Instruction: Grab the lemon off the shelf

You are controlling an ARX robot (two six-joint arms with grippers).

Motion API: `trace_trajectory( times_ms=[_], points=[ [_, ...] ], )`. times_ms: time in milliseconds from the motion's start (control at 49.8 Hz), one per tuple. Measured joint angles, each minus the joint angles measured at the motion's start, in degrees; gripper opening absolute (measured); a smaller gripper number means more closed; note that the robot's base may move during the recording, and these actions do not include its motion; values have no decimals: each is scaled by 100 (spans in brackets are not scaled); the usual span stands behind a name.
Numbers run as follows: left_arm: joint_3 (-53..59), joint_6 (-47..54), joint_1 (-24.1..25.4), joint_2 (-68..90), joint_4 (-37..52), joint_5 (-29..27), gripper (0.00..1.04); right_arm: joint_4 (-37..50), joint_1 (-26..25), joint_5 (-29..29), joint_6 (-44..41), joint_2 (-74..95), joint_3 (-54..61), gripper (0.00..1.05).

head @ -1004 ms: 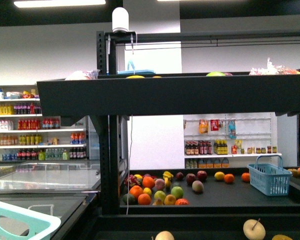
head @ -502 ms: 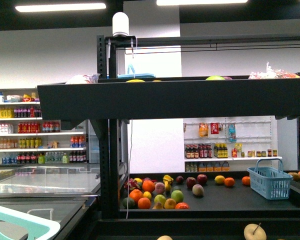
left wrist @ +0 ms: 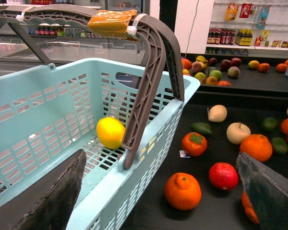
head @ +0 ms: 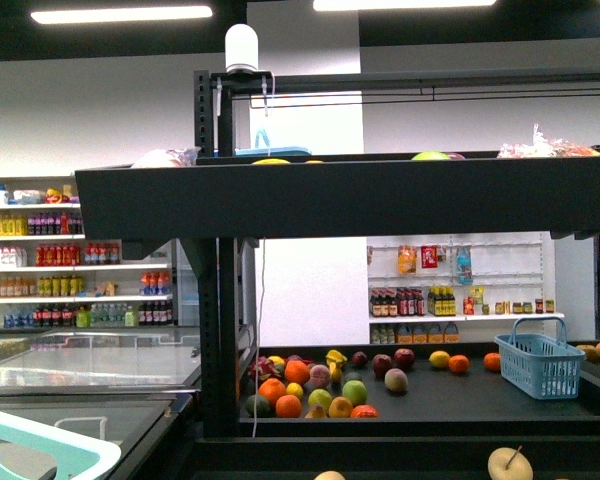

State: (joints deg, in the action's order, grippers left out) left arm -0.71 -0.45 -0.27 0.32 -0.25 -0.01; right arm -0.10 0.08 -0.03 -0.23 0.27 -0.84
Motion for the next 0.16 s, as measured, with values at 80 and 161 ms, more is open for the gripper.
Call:
trace_trajectory(
  times_ms=[80, 161],
  points=[
    [0, 4, 0, 0, 0, -2, 97, 0, 0, 0, 0, 0, 0, 97],
    [0, 4, 0, 0, 0, -2, 97, 0, 0, 0, 0, 0, 0, 97]
  ],
)
